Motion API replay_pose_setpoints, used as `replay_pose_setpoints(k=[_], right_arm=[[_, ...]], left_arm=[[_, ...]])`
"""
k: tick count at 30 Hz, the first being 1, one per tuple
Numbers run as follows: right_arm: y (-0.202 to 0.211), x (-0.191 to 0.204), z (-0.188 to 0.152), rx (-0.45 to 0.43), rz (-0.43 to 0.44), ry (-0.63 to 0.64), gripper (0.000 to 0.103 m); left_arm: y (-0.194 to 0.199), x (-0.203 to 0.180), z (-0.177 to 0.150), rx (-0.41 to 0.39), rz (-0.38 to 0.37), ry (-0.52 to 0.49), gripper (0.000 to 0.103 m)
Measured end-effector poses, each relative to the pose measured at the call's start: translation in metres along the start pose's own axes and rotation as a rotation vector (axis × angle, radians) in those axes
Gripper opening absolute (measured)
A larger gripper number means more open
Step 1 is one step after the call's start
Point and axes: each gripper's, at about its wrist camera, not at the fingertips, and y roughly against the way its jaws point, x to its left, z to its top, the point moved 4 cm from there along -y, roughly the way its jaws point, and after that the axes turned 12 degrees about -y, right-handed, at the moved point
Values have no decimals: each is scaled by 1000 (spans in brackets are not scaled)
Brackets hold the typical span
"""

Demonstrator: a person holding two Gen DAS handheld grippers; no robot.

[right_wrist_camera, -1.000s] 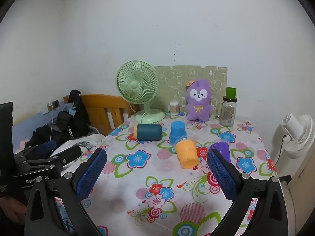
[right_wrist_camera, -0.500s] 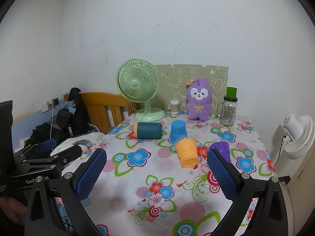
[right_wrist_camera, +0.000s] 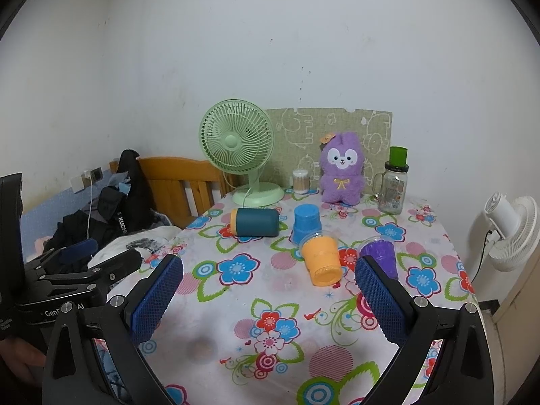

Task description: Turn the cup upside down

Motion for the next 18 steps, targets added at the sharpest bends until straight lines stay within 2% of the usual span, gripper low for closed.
replay_pose_setpoints(k=[18], right_arm=[[-4, 1, -1, 20, 4, -1, 103]], left_arm=[[-2, 0, -5, 7, -1, -2, 103]])
